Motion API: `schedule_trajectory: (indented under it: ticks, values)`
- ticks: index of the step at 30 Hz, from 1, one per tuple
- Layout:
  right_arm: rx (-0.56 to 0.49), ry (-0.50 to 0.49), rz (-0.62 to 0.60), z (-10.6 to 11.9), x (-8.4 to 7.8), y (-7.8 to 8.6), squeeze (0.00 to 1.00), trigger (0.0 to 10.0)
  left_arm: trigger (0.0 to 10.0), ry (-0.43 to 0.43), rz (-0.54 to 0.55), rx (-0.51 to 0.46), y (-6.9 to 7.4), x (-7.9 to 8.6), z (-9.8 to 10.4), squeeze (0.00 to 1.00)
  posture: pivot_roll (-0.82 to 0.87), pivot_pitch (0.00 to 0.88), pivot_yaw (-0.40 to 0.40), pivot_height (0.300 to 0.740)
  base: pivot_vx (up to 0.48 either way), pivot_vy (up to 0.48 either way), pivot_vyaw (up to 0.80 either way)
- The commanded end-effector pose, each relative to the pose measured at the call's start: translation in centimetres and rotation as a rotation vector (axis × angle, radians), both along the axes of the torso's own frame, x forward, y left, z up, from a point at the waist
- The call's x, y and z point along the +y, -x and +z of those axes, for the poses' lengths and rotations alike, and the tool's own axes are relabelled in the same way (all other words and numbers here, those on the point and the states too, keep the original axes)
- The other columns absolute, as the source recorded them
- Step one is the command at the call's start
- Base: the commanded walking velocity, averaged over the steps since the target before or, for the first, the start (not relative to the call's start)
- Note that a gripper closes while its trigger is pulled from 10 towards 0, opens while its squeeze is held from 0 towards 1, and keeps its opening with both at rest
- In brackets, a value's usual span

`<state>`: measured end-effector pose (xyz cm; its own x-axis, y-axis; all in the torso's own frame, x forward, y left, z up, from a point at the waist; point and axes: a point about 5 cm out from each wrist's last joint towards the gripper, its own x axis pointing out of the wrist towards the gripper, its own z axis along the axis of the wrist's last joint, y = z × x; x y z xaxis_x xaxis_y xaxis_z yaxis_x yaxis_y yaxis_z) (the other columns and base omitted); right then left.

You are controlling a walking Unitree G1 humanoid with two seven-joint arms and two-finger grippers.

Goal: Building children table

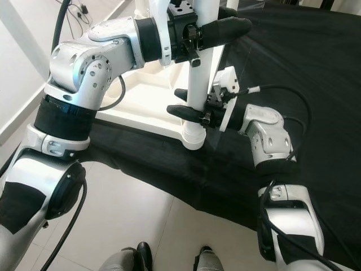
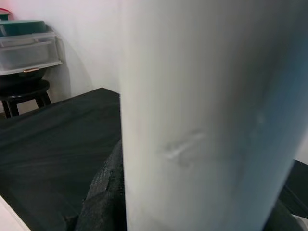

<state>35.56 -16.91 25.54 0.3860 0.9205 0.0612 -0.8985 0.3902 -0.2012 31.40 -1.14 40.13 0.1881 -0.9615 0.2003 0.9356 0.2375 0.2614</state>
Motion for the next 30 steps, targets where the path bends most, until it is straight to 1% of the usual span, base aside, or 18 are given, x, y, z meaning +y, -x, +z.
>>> schedule_trajectory:
  ticks: [1, 3, 4, 5, 8, 9, 10, 11, 12, 13, 14, 15, 16, 17, 19, 26, 27, 30]
  values:
    - [0.022, -0.015, 0.076, -0.3, 2.8, -0.2, 0.00, 0.0, 0.4, -0.020, -0.197, 0.062, 2.1, -3.1, -0.7, 1.00, -0.01, 0.261, 0.068, 0.740, 0.000, 0.000, 0.00]
    - [0.022, -0.015, 0.076, -0.3, 2.8, -0.2, 0.00, 0.0, 0.4, -0.020, -0.197, 0.062, 2.1, -3.1, -0.7, 1.00, -0.01, 0.261, 0.068, 0.740, 0.000, 0.000, 0.00]
    - [0.023, -0.013, 0.077, -0.4, 2.8, -0.2, 0.00, 0.0, 8.0, -0.018, -0.196, 0.070, 2.1, -3.1, -0.7, 1.00, -0.01, 0.261, 0.068, 0.740, 0.000, 0.000, 0.00]
    - [0.028, -0.001, 0.060, -0.7, 2.9, -0.2, 0.00, 0.0, 10.0, -0.027, -0.191, 0.073, 2.1, -3.1, -0.8, 1.00, -0.01, 0.263, 0.065, 0.740, 0.000, 0.000, 0.00]
    - [0.042, 0.012, 0.016, -1.2, 2.9, -0.1, 0.00, 0.0, 10.0, -0.025, -0.166, 0.084, 1.8, -3.1, -0.8, 1.00, -0.02, 0.264, 0.050, 0.740, 0.000, 0.000, 0.00]
    - [0.052, 0.022, -0.016, -1.5, 2.9, -0.1, 0.00, 0.0, 10.0, -0.022, -0.147, 0.092, 1.7, -3.1, -0.8, 0.55, -0.02, 0.264, 0.050, 0.740, 0.000, 0.000, 0.00]
    - [0.074, 0.041, -0.101, -2.3, 3.0, 0.4, 0.00, 0.0, 10.0, -0.016, -0.103, 0.098, 1.2, -2.7, -0.8, 0.00, -0.03, 0.267, 0.034, 0.740, 0.000, 0.000, 0.00]
    - [0.104, 0.044, -0.233, -3.2, 3.2, 1.1, 0.00, 0.0, 10.0, -0.007, -0.053, 0.097, 0.7, -2.3, -0.6, 0.00, -0.03, 0.270, 0.015, 0.740, 0.000, 0.000, 0.00]
    - [0.130, 0.053, -0.424, -4.1, 3.4, 1.8, 0.00, 0.0, 10.0, -0.002, -0.008, 0.096, 0.3, -1.9, -0.5, 0.00, -0.03, 0.270, 0.015, 0.740, 0.000, 0.000, 0.00]
    - [0.130, 0.053, -0.424, -4.1, 3.4, 1.8, 0.00, 0.0, 10.0, -0.002, -0.008, 0.096, 0.3, -1.9, -0.5, 0.00, -0.03, 0.270, 0.015, 0.740, 0.000, 0.000, 0.00]
    - [0.209, 0.069, -0.618, -6.0, 3.9, 3.8, 0.00, 0.0, 10.0, 0.005, 0.031, 0.099, -0.1, -1.4, -0.4, 0.00, -0.03, 0.270, 0.011, 0.740, 0.000, 0.000, 0.00]
    - [0.209, 0.069, -0.618, -6.0, 3.9, 3.8, 0.00, 0.0, 10.0, 0.005, 0.031, 0.099, -0.1, -1.4, -0.4, 0.00, -0.03, 0.270, 0.011, 0.740, 0.000, 0.000, 0.00]
    - [0.265, 0.075, -0.750, -7.1, 3.8, 5.4, 0.00, 0.0, 10.0, 0.008, 0.051, 0.101, -0.3, -1.1, -0.3, 0.00, -0.03, 0.270, 0.011, 0.740, 0.000, 0.000, 0.00]
    - [0.265, 0.075, -0.750, -7.1, 3.8, 5.4, 0.00, 0.0, 10.0, 0.008, 0.051, 0.101, -0.3, -1.1, -0.3, 0.00, -0.03, 0.270, 0.011, 0.740, 0.000, 0.000, 0.00]
    - [0.289, 0.072, -0.845, -8.0, 4.3, 6.8, 0.00, 0.0, 10.0, -0.001, 0.069, 0.100, -0.6, -0.8, -0.3, 0.00, -0.03, 0.261, 0.035, 0.740, 0.000, 0.000, 0.00]
    - [0.258, 0.009, -0.884, -7.4, 4.7, 5.6, 0.00, 0.0, 10.0, -0.034, 0.059, 0.076, -0.5, -0.9, -0.3, 0.00, -0.03, 0.249, 0.037, 0.740, 0.000, 0.000, 0.00]
    - [0.257, -0.002, -0.892, -7.2, 4.7, 5.5, 0.00, 0.0, 9.5, -0.039, 0.050, 0.073, -0.4, -0.9, -0.3, 0.00, -0.03, 0.247, 0.041, 0.740, 0.000, 0.000, 0.00]
    - [0.258, -0.008, -0.900, -7.1, 4.8, 5.6, 0.00, 0.0, 9.5, -0.041, 0.045, 0.072, -0.4, -1.0, -0.3, 0.00, -0.03, 0.247, 0.041, 0.740, 0.000, 0.000, 0.00]
